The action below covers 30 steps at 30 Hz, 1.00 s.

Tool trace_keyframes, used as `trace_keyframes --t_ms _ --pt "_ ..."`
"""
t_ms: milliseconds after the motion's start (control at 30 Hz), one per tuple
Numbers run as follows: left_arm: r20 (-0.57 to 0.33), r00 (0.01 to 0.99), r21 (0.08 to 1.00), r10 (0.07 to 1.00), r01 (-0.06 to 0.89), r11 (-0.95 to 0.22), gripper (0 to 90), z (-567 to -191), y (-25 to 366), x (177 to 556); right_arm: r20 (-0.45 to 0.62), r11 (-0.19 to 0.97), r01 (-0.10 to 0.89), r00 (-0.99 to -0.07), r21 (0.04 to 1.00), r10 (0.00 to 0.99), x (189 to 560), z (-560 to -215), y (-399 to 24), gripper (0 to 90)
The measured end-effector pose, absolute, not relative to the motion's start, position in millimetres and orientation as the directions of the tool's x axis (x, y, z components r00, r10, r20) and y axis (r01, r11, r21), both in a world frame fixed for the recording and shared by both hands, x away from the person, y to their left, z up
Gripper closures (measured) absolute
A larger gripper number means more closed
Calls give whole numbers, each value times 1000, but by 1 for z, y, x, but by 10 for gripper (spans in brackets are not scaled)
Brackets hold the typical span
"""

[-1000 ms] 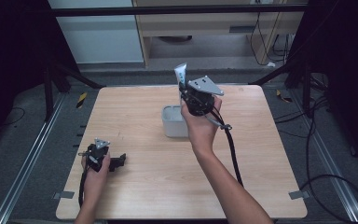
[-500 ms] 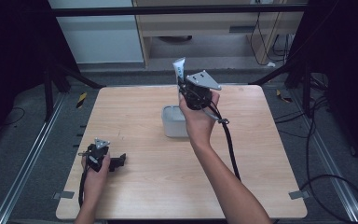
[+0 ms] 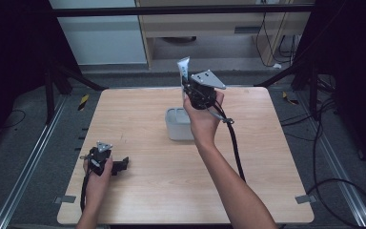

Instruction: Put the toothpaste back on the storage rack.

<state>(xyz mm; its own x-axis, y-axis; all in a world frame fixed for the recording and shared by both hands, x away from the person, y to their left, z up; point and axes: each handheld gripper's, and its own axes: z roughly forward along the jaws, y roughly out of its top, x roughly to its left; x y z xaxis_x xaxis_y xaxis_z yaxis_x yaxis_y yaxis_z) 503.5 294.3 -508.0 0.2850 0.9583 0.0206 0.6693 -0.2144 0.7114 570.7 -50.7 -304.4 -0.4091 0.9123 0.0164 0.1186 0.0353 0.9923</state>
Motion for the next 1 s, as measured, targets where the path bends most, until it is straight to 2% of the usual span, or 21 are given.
trace_keyframes --t_ms 567,867,1000 --pt "18 284 713 959 668 -211 0 -508 294 504 17 31 109 -414 994 910 580 -310 -54 802" --pt "18 284 713 959 668 -211 0 -508 294 504 -1 58 119 -426 991 905 588 -324 -51 802" --pt "18 284 713 959 668 -211 0 -508 294 504 27 39 144 -428 989 903 594 -337 -48 802"
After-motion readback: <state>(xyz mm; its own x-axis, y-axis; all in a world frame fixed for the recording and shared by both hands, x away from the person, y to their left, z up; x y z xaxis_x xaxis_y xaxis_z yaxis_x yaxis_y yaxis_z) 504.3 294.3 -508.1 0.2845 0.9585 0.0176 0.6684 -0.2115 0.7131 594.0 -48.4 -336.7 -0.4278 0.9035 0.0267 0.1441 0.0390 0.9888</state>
